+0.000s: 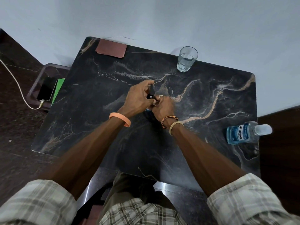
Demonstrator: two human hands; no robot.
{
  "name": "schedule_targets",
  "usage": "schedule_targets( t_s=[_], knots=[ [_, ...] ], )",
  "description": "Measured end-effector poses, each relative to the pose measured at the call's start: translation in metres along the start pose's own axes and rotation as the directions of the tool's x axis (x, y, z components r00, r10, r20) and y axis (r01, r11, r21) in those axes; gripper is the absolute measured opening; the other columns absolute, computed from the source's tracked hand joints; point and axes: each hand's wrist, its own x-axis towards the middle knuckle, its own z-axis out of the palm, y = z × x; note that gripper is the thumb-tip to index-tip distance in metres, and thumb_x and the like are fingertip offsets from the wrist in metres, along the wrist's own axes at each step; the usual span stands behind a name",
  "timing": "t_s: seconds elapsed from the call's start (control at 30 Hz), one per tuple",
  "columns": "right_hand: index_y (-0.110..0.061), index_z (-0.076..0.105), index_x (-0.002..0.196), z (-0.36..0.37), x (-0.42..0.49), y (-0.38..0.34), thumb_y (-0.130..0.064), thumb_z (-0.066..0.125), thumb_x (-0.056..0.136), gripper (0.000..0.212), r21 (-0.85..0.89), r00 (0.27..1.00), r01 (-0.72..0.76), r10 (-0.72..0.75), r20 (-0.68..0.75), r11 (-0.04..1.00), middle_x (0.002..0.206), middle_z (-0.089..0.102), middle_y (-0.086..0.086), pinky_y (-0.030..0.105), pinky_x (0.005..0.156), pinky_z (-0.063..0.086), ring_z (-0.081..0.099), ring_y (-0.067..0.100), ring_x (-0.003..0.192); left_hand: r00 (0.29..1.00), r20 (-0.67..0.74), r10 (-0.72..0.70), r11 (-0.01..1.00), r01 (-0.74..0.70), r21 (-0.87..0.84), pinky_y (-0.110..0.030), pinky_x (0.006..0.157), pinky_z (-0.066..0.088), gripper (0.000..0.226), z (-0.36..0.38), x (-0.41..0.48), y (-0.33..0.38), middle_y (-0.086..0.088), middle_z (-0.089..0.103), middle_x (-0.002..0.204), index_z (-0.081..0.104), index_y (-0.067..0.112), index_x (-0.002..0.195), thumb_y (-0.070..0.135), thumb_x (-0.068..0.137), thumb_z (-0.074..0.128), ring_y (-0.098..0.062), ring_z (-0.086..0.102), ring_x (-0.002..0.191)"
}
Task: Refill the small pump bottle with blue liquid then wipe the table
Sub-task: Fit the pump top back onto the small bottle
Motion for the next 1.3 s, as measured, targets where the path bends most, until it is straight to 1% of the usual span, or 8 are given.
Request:
schedule_targets(
  t_s=[0.13,0.27,0.37,0.5,0.67,0.9,1.0,1.3],
  knots=[
    [-0.013,0.073,0.086,-0.0009,0.0001,-0.0015,-0.022,0.081,0.071,0.019,-0.016,1.0,0.006,-0.005,0.014,1.0,0.071,0.068,0.005,0.028,0.059,0.047,0.06,0.018,0.067,1.0,-0.013,-0.007,1.0,0.007,0.007,-0.028,0.085,0.052,0.076,-0.0001,-0.0006,-0.0008,0.0,0.063,0.108,0.055,0.02,0.137,0.029,0.069,0.089,-0.015,0.06,0.095],
    [-0.03,0.06,0.066,-0.0011,-0.0011,-0.001,-0.025,0.083,0.069,0.023,0.009,1.0,-0.011,0.011,-0.006,1.0,0.058,0.055,-0.011,0.017,0.049,0.035,0.051,0.008,0.056,1.0,0.016,0.027,0.999,-0.028,0.03,-0.025,0.082,0.05,0.071,-0.0003,0.0007,-0.0027,-0.003,0.066,0.112,0.057,0.02,0.135,0.023,0.071,0.087,-0.01,0.057,0.087],
    [-0.026,0.066,0.07,0.0001,0.0001,-0.0001,-0.028,0.083,0.069,0.017,-0.041,1.0,0.0,0.0,0.001,0.999,0.059,0.055,-0.01,0.016,0.046,0.03,0.05,0.01,0.056,0.999,0.028,0.038,0.995,-0.04,0.094,-0.025,0.082,0.045,0.07,-0.0007,0.0014,-0.0045,0.0,0.062,0.109,0.058,0.019,0.134,0.03,0.071,0.087,-0.011,0.055,0.091],
    [-0.024,0.071,0.075,0.0011,0.0007,0.0022,-0.029,0.084,0.067,0.016,0.007,1.0,0.001,-0.001,-0.004,1.0,0.064,0.066,-0.003,0.025,0.054,0.044,0.059,0.014,0.061,0.999,0.018,0.05,0.995,-0.051,0.087,-0.021,0.078,0.044,0.067,-0.0003,0.0012,-0.0073,-0.002,0.07,0.11,0.061,0.017,0.132,0.022,0.071,0.087,-0.011,0.058,0.087],
    [-0.027,0.067,0.071,-0.0003,0.0015,0.001,-0.029,0.083,0.068,0.017,-0.059,1.0,0.026,-0.027,-0.009,0.998,0.052,0.047,-0.017,0.007,0.043,0.027,0.041,-0.004,0.048,0.999,0.013,0.052,0.988,-0.053,0.147,-0.024,0.078,0.043,0.068,0.0011,0.0029,-0.0069,0.001,0.063,0.104,0.06,0.021,0.133,0.035,0.071,0.086,-0.012,0.056,0.089],
    [-0.022,0.069,0.075,0.0006,0.0018,0.0016,-0.028,0.084,0.067,0.018,-0.053,0.999,0.044,-0.045,-0.018,0.998,0.059,0.055,-0.007,0.022,0.053,0.035,0.051,0.012,0.057,0.998,0.015,0.054,0.988,-0.056,0.144,-0.026,0.08,0.046,0.066,-0.0009,0.0034,-0.0069,-0.001,0.065,0.107,0.062,0.021,0.132,0.034,0.072,0.085,-0.014,0.058,0.091],
    [-0.021,0.068,0.073,-0.0001,0.0015,0.0014,-0.029,0.082,0.068,0.016,-0.09,0.999,0.045,-0.046,-0.012,0.995,0.058,0.055,-0.007,0.019,0.047,0.03,0.046,0.009,0.052,0.997,-0.018,0.07,0.984,-0.066,0.166,-0.022,0.074,0.036,0.062,0.0006,0.0015,-0.0084,0.003,0.061,0.094,0.063,0.022,0.13,0.038,0.074,0.083,-0.013,0.055,0.086],
    [-0.028,0.055,0.061,-0.0007,0.0009,0.0003,-0.025,0.082,0.07,0.028,-0.031,1.0,-0.008,0.008,-0.003,1.0,0.056,0.056,-0.007,0.026,0.051,0.041,0.051,0.009,0.053,0.996,-0.008,0.091,0.983,-0.089,0.159,-0.021,0.08,0.042,0.062,-0.0007,0.002,-0.0057,-0.002,0.068,0.107,0.063,0.019,0.132,0.032,0.075,0.084,-0.012,0.058,0.089]
  ],
)
